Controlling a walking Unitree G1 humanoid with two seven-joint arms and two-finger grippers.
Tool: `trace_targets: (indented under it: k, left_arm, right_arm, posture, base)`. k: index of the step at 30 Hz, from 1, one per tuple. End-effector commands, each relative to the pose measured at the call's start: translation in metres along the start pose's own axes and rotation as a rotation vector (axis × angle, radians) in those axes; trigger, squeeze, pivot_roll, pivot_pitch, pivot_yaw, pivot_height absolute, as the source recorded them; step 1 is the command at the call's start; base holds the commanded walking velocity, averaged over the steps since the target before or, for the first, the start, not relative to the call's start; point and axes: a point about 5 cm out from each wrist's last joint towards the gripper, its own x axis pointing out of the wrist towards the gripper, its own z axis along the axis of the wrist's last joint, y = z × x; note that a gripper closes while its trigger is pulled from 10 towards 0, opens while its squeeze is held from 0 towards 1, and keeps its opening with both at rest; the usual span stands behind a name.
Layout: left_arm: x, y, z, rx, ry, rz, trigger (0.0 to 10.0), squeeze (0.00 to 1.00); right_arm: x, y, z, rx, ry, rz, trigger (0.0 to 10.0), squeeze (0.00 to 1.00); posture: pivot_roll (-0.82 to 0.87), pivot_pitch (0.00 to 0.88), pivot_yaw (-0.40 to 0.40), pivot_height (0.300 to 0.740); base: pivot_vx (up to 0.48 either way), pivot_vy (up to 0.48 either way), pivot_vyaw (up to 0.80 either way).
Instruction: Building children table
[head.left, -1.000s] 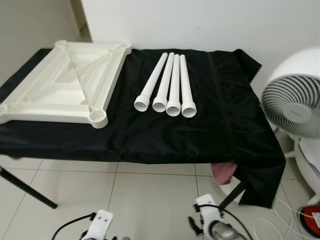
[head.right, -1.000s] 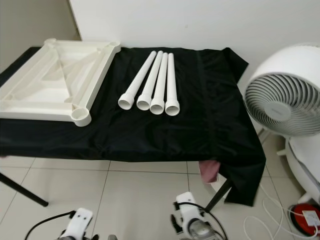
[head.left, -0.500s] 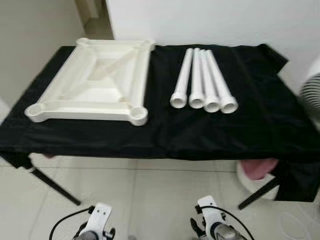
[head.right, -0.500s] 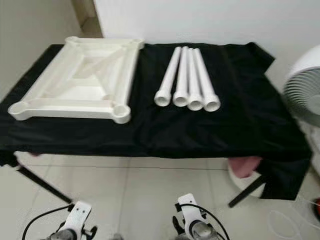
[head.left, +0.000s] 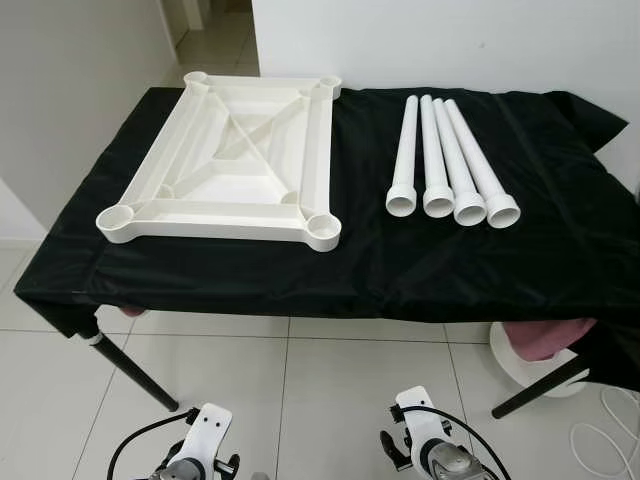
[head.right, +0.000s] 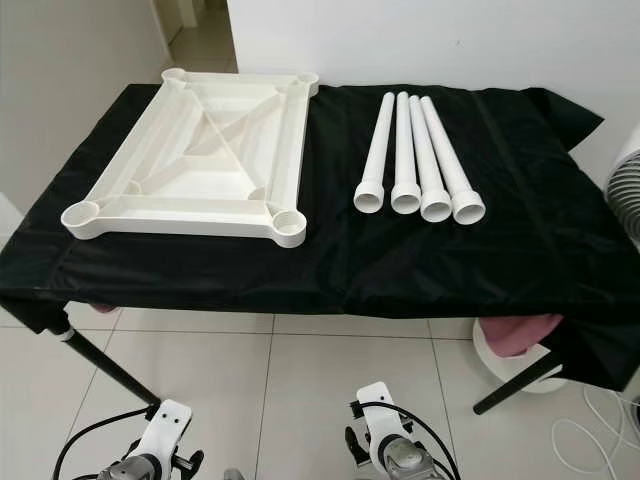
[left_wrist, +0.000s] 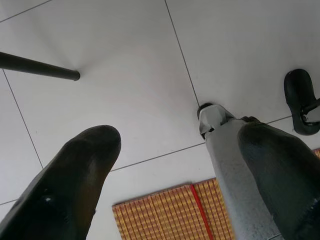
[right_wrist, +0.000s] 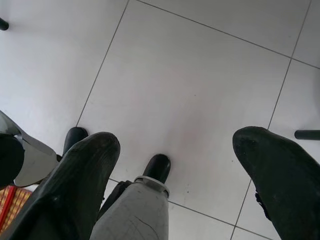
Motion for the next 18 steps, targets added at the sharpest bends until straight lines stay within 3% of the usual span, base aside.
trace_targets:
  k: [1, 12, 18]
  left_arm:
    - [-0.0006, 0.0012, -0.0028, 0.006, 0.01, 0.013, 10.0, 0.0]
    - [-0.0002, 0.0017, -0.0008, 0.019, 0.007, 0.012, 10.0, 0.0]
    - [0.0001, 0.0, -0.0008, 0.031, 0.009, 0.013, 10.0, 0.0]
  right_arm:
    - [-0.0011, -0.0006, -0.0049, 0.015, 0.023, -0.008, 10.0, 0.0]
    - [-0.0019, -0.0014, -0.0075, 0.016, 0.033, -0.01, 10.0, 0.0]
    - [-0.0024, -0.0018, -0.0089, 0.014, 0.039, -0.011, 10.0, 0.0]
  posture:
    - [-0.07, 0.0, 0.08, 0.74]
    - [-0.07, 0.0, 0.079, 0.74]
    - [-0.07, 0.0, 0.079, 0.74]
  base:
    - [0.0, -0.322, 0.0]
    - [0.0, -0.364, 0.0]
    - [0.0, 0.0, 0.0]
